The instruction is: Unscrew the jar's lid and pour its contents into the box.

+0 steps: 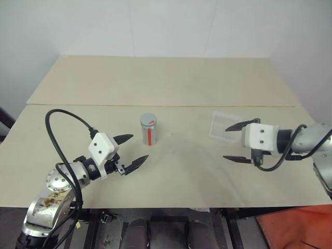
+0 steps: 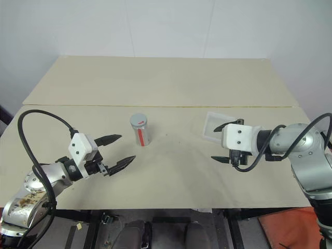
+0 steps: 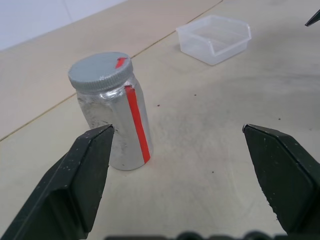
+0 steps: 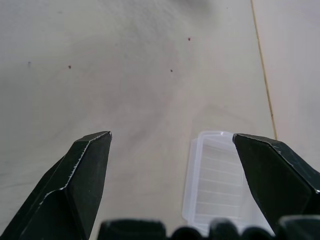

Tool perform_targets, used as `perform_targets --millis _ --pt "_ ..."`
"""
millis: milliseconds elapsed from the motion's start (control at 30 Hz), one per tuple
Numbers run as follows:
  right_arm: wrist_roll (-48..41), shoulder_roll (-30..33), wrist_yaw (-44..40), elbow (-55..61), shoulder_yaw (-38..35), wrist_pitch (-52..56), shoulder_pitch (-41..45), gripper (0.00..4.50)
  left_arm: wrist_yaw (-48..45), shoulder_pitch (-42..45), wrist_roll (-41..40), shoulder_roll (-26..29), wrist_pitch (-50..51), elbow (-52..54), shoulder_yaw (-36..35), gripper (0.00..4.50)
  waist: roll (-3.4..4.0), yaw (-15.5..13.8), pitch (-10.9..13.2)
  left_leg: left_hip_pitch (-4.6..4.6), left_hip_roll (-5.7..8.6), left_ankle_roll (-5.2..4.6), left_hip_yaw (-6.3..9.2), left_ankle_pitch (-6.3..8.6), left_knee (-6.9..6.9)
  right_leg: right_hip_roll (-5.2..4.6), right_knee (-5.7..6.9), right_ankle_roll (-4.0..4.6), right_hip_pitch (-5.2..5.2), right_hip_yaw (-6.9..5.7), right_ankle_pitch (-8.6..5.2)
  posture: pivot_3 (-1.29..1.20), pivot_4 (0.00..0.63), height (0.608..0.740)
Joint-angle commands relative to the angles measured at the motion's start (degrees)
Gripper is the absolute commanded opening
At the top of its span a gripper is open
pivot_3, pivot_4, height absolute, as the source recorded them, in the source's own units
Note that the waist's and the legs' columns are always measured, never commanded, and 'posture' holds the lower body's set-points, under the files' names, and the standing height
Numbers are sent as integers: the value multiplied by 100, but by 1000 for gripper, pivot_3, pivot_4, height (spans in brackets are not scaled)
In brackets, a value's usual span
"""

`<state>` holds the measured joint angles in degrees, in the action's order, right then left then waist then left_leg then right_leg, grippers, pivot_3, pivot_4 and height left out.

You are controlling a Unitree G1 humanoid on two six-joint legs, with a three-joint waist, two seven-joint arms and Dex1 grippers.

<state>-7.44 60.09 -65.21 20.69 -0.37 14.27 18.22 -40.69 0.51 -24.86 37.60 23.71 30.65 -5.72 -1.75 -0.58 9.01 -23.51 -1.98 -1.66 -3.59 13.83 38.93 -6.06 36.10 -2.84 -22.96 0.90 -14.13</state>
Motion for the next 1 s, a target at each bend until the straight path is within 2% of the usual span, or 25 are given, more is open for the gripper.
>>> perform_targets --millis 33,167,433,533,700,900,1000 --pt "4 97 91 171 -198 36 49 4500 88 219 -180 -16 196 222 -31 4446 0 0 0 0 0 0 0 0 0 0 0 0 0 0 0 0 150 740" --pt "22 73 149 230 -148 109 4 4500 -157 274 -182 52 110 184 50 4446 0 0 0 0 0 0 0 0 0 0 -2 -1 1 0 0 0 150 740" --pt "18 -19 172 182 -64 10 114 4500 160 214 -192 -26 420 311 23 4446 0 7 0 0 0 0 0 0 0 0 -2 -1 1 0 0 0 150 740" --pt "47 -48 198 179 -30 -24 97 4500 1138 85 261 -480 663 503 209 4446 1 2 0 -1 0 0 2 0 -1 0 -2 -1 0 1 0 0 150 740" --pt "-13 -12 133 198 -80 -24 40 4500 2469 -322 923 -1550 651 981 564 4446 -1 -8 0 5 4 0 7 0 3 -2 -7 -5 18 -1 3 0 150 740" --pt "0 -65 79 88 24 -95 150 4500 3137 -540 1533 -2437 10 776 1164 4446 -1 -10 0 27 5 0 11 0 2 -3 -10 -4 41 -3 3 0 150 740" --pt "3 -95 54 51 86 -102 248 4500 3288 -561 2017 -2669 -544 394 1561 4446 -1 -10 0 31 6 -1 11 1 3 -4 -17 -6 51 -3 4 0 150 740"
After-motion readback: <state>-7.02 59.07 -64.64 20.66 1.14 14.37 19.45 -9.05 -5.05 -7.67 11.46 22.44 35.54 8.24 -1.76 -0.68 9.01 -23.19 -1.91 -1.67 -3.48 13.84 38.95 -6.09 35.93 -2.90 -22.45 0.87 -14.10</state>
